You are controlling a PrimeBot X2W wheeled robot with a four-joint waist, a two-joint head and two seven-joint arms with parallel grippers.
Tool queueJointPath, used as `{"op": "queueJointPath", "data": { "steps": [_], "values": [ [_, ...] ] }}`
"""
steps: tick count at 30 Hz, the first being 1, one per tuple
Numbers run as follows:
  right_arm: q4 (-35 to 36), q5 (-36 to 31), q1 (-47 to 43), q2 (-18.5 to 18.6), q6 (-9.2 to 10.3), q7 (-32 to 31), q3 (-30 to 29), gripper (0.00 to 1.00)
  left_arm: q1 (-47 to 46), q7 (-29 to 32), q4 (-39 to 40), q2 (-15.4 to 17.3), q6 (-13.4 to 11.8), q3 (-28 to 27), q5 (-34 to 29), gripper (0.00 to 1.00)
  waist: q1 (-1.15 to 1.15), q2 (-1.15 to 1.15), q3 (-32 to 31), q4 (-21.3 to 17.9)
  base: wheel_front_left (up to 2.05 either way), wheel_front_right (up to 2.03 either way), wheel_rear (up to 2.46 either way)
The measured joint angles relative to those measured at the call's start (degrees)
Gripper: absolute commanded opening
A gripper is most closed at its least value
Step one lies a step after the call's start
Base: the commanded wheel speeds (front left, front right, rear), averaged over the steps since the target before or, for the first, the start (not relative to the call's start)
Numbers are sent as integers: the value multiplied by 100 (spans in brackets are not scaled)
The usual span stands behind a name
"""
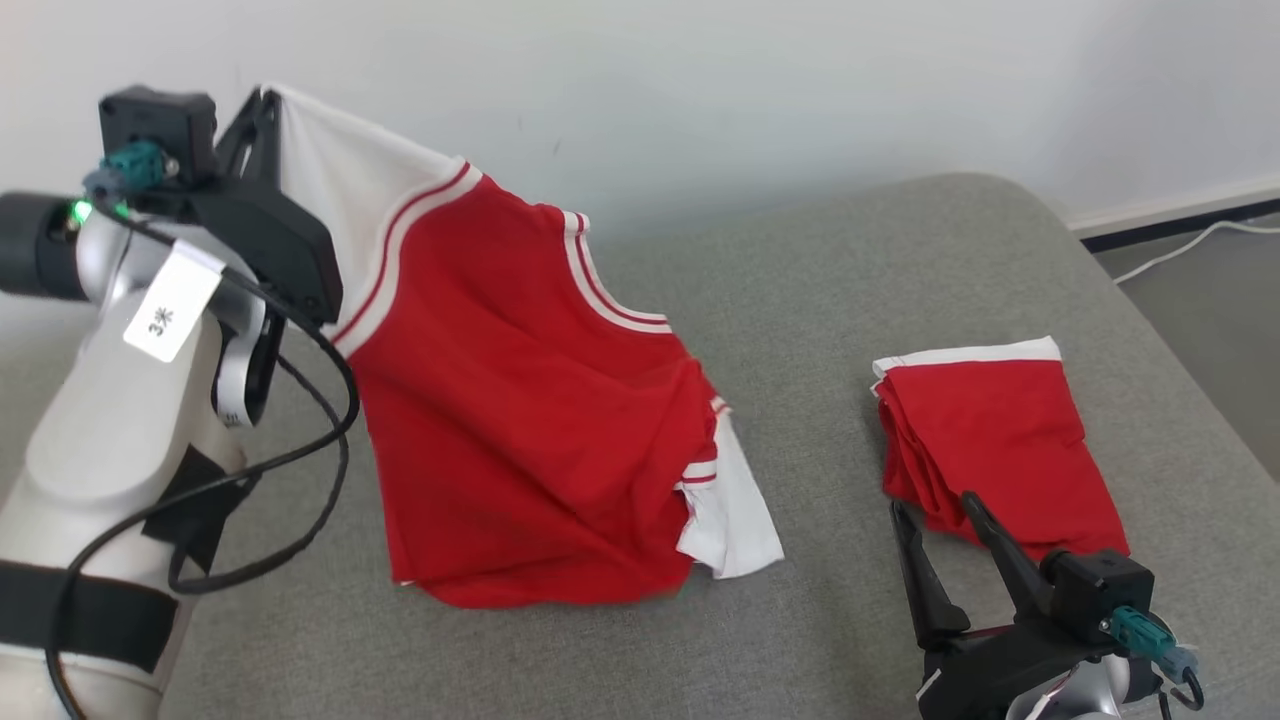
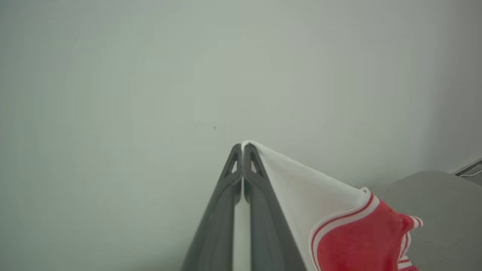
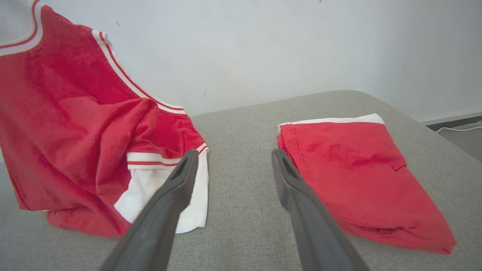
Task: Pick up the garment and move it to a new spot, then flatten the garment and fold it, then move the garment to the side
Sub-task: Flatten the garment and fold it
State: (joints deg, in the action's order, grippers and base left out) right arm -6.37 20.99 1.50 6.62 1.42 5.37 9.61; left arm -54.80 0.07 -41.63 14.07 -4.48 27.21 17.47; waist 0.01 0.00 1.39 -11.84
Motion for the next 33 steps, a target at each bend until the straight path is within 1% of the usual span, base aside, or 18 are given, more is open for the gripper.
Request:
{"op": "queueJointPath", "data": {
  "steps": [1, 9, 11, 13, 15, 16, 21, 24, 26, 30, 33],
  "values": [
    [-40, 0, -6, -1, -1, 0, 15, 100, -138, -36, 10, 4, -3, 13, -123, 0, 0, 0, -86, -19, 0, 0, 0],
    [-98, 0, -87, -63, -93, -26, 212, 100, -539, -103, -201, 116, -52, 207, -470, 0, 0, 0, -288, -264, 0, 0, 0],
    [-96, 0, -111, -75, -93, -26, 218, 100, -553, -103, -204, 82, -55, 254, -510, 0, 0, 0, -314, -350, 0, 0, 0],
    [-83, 0, -129, -74, -93, -25, 211, 100, -554, -60, -198, -65, -55, 308, -508, 0, 0, 0, -327, -435, 0, 0, 0],
    [-78, 0, -152, -73, -93, -25, 209, 100, -554, -59, -208, -291, -49, 378, -497, 0, 0, 0, -323, -516, 0, 0, 0],
    [-78, 0, -152, -73, -93, -25, 209, 100, -554, -59, -208, -291, -49, 378, -497, 0, 0, 0, -323, -516, 0, 0, 0],
    [-64, 0, -170, -75, -101, -25, 220, 100, -541, 18, -390, -904, 0, 558, -446, 0, 0, 0, -248, -699, 0, 0, 0],
    [-65, 1, -98, -90, -124, -26, 255, 100, -542, 23, -528, -1206, 1, 609, -412, 0, 0, 0, -179, -813, 0, 0, 0],
    [-65, 1, -36, -113, -143, -26, 300, 100, -542, 41, -656, -1287, 33, 681, -387, 0, 0, 0, -130, -899, 0, 0, 0],
    [-79, 1, 20, -145, -143, -24, 338, 100, -512, 60, -877, -1255, 46, 709, -224, 0, 0, 0, -23, -1085, 0, 0, 0],
    [-83, 8, 16, -145, -142, 11, 313, 100, -406, 99, -954, -1287, 59, 829, -171, 0, 0, 0, 97, -1192, 0, 0, 0]
  ]
}}
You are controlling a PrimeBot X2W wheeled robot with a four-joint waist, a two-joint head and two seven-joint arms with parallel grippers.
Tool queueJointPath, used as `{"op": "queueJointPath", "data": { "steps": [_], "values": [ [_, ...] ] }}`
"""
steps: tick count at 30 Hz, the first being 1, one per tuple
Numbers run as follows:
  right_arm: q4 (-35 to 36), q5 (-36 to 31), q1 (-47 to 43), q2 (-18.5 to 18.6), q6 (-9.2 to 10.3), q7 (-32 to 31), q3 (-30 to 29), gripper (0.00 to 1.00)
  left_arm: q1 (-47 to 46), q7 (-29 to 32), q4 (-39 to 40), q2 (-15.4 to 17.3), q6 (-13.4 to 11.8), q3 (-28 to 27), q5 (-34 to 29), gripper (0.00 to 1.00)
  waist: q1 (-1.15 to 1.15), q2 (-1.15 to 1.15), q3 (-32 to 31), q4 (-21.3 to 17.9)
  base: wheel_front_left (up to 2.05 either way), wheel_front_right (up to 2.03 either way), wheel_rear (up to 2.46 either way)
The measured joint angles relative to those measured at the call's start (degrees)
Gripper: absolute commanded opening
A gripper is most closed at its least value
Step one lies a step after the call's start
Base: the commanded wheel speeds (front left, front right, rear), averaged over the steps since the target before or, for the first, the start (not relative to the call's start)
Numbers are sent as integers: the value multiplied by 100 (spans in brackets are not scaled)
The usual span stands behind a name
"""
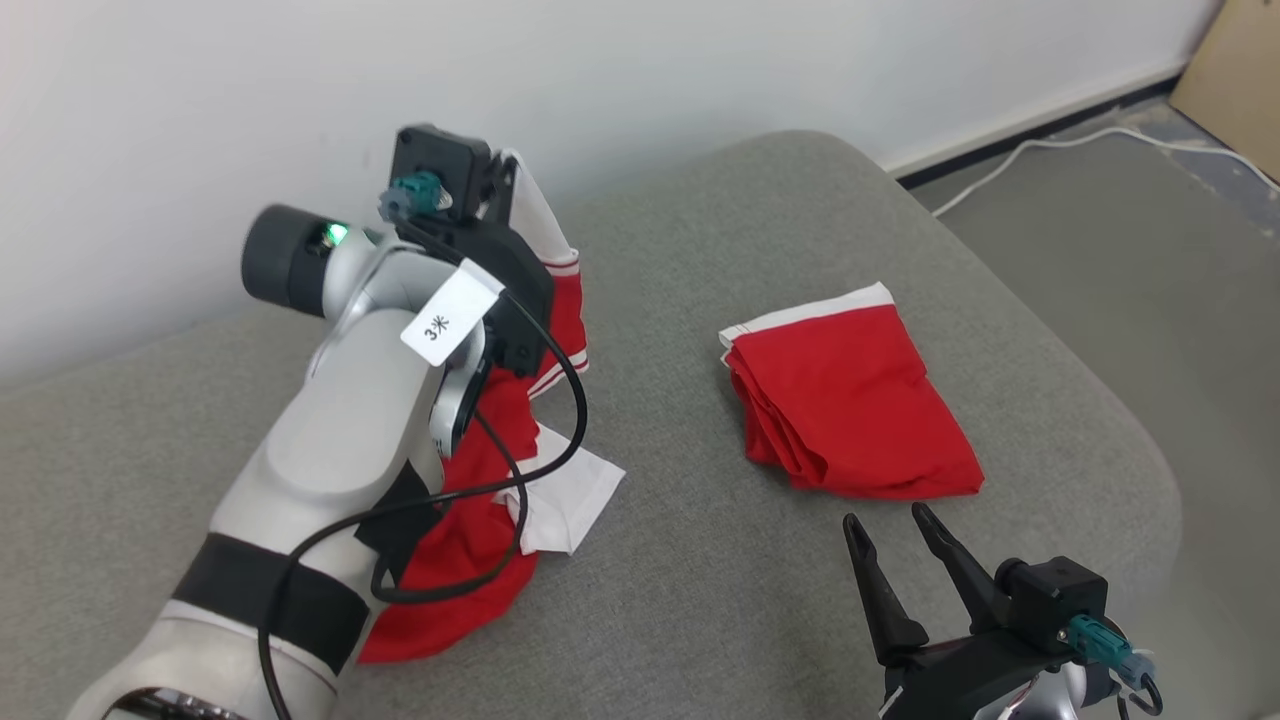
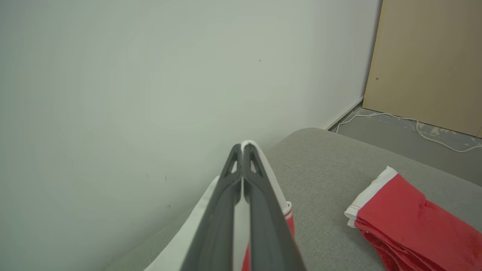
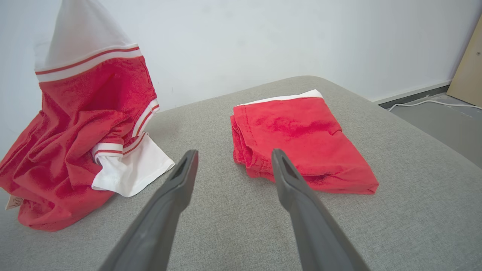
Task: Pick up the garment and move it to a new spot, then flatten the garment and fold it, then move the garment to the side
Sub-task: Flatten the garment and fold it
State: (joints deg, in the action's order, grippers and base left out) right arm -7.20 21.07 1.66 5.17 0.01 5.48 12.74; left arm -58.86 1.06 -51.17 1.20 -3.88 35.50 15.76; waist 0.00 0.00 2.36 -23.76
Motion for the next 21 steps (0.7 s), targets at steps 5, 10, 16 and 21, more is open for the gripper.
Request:
{"op": "queueJointPath", "data": {
  "steps": [5, 10, 16, 21],
  "values": [
    [-10, 3, 22, -36, 8, 43, -24, 100, 137, 80, -245, 7, 48, 143, 119, 11, -1, 0, 223, -123, 0, 0, 0],
    [-79, 11, 260, -62, 25, 94, -26, 100, 413, 234, 143, 67, 96, 828, 657, 100, -1, -1, 373, -175, 0, 0, 0],
    [-191, 18, 266, -62, 51, 160, -80, 100, 529, 312, 611, 74, 97, 1189, 1339, 100, -1, -1, 363, -54, 0, 0, 0],
    [-204, 37, 250, -29, 58, 218, -183, 100, 531, 267, 754, 73, 91, 1160, 1766, 100, -1, -1, 316, 162, 0, 0, 0]
  ]
}}
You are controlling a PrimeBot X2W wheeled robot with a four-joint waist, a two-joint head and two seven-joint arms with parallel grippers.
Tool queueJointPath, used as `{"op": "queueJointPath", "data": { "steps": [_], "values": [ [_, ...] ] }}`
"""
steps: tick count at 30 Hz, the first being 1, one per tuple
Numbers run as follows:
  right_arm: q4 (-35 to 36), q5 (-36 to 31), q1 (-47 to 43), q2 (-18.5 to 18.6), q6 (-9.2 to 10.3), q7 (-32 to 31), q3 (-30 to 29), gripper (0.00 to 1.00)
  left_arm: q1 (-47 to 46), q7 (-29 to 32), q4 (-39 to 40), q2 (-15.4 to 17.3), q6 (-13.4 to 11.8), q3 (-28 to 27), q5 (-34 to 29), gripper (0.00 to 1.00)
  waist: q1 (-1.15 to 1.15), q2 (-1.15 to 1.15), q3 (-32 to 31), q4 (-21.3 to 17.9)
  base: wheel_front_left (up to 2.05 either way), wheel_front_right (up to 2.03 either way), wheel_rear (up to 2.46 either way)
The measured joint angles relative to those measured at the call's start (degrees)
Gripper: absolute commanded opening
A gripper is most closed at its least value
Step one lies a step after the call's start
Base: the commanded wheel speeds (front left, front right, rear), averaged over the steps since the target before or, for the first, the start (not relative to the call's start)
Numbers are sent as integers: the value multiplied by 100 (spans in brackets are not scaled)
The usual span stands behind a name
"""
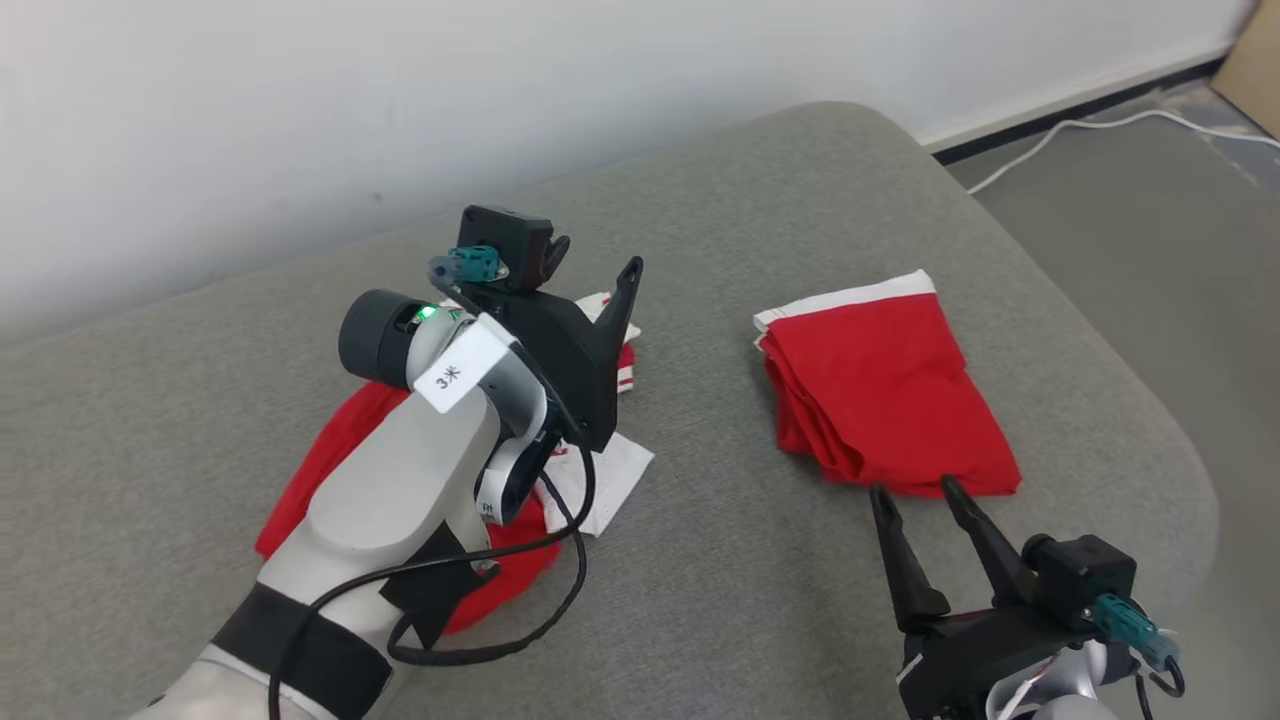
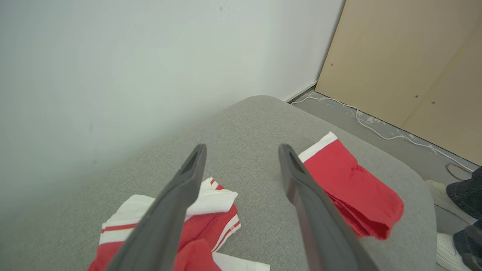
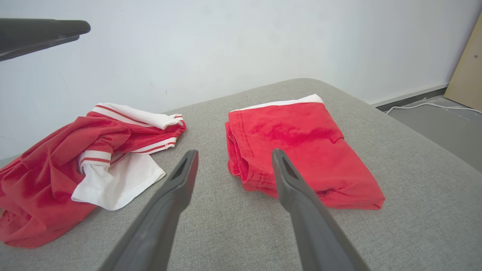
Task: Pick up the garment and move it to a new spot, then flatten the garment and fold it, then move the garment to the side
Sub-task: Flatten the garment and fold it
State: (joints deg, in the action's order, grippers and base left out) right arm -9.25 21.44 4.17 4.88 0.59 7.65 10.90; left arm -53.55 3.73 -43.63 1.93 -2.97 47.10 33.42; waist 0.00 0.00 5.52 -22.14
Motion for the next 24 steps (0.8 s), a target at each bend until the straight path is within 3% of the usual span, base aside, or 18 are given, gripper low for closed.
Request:
{"op": "queueJointPath", "data": {
  "steps": [8, 20, 24],
  "values": [
    [-1, 25, -126, 124, 42, 93, -148, 100, 193, -182, -333, 86, -13, -426, 60, 100, 0, 0, -144, 524, 0, 0, 0],
    [40, 75, -486, 177, 99, 123, -170, 100, 1284, -174, -354, 1438, -155, -641, 94, 100, 1, 0, -522, 1337, 0, 0, 0],
    [60, 76, -681, 204, 119, 116, -197, 100, 1731, -122, -214, 1628, -155, -614, 115, 100, 1, 0, -671, 1481, 0, 0, 0]
  ]
}}
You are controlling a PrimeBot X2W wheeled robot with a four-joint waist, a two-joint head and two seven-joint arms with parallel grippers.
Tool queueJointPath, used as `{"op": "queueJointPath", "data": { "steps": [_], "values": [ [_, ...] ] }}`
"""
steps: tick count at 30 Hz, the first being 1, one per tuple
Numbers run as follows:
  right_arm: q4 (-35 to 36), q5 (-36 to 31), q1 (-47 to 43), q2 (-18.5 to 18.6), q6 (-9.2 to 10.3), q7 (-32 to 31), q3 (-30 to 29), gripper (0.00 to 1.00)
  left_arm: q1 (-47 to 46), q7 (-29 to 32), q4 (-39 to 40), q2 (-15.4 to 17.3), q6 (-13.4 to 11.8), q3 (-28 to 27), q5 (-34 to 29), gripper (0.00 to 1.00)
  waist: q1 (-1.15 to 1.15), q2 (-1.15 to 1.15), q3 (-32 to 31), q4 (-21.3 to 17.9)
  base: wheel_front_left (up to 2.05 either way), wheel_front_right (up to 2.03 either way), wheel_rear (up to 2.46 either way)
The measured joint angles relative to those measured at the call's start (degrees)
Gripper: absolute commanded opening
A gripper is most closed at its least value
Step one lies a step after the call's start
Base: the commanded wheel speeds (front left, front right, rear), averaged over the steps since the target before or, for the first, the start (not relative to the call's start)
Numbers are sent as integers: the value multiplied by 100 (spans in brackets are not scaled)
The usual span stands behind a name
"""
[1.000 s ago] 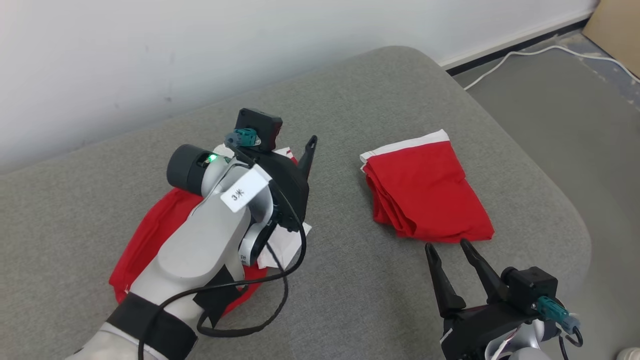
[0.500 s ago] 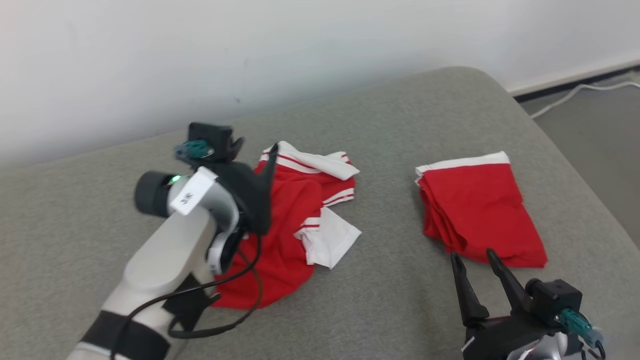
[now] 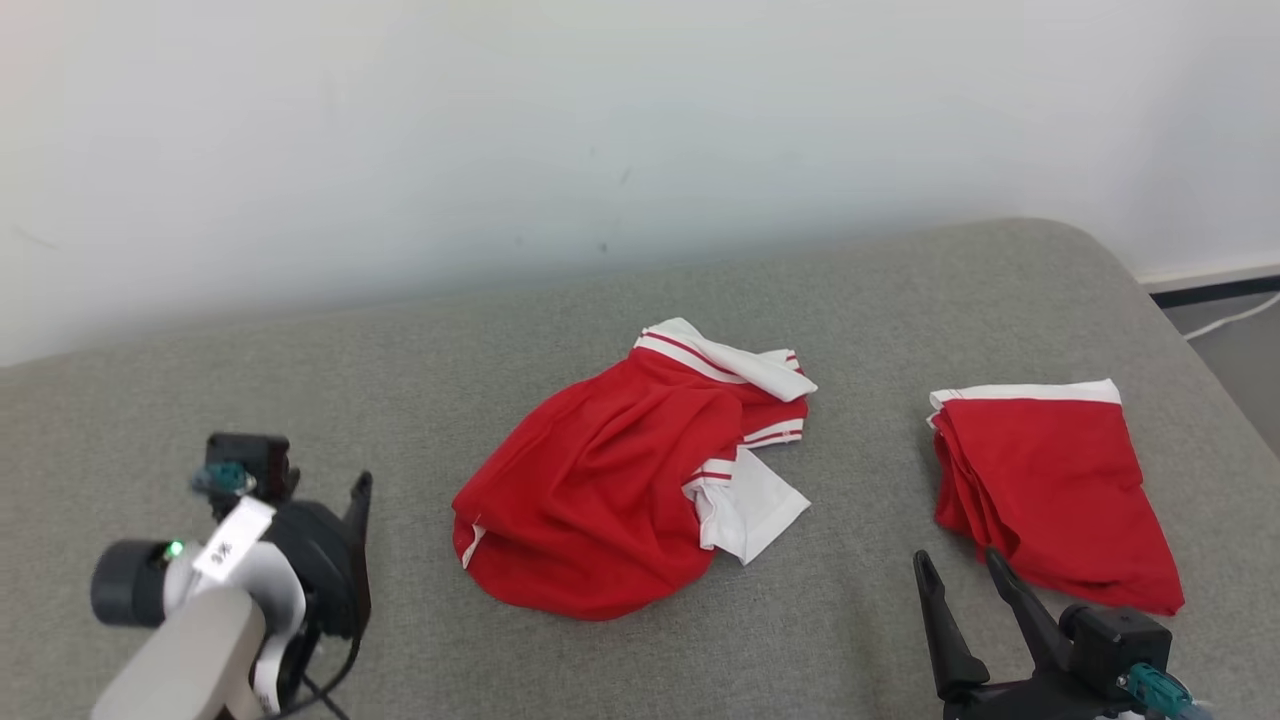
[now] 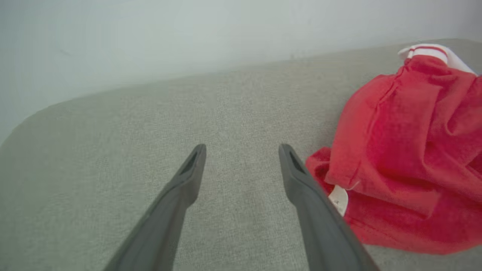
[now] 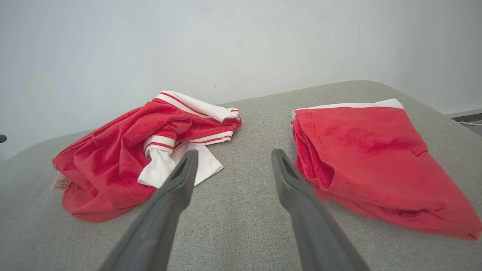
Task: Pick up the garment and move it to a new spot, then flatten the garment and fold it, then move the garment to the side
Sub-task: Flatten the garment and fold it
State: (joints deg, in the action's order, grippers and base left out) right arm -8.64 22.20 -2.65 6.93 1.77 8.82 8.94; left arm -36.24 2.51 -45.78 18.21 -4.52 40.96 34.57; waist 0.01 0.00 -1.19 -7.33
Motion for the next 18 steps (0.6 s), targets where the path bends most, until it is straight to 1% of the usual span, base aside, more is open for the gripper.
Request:
{"op": "queueJointPath", "data": {
  "steps": [7, 15, 18],
  "values": [
    [140, -1, -40, 26, 23, -29, 36, 100, 683, 100, 247, -11, 52, 103, 214, 100, 0, 0, -123, 81, 0, 0, 0],
    [289, -5, -24, 40, -2, -143, 177, 100, 798, 259, 381, -148, 51, 138, 307, 100, 0, 0, -25, -136, 0, 0, 0],
    [314, -11, -14, 79, -2, -185, 174, 100, 786, 305, 379, -147, 51, 133, 315, 100, 0, 0, 39, -233, 0, 0, 0]
  ]
}}
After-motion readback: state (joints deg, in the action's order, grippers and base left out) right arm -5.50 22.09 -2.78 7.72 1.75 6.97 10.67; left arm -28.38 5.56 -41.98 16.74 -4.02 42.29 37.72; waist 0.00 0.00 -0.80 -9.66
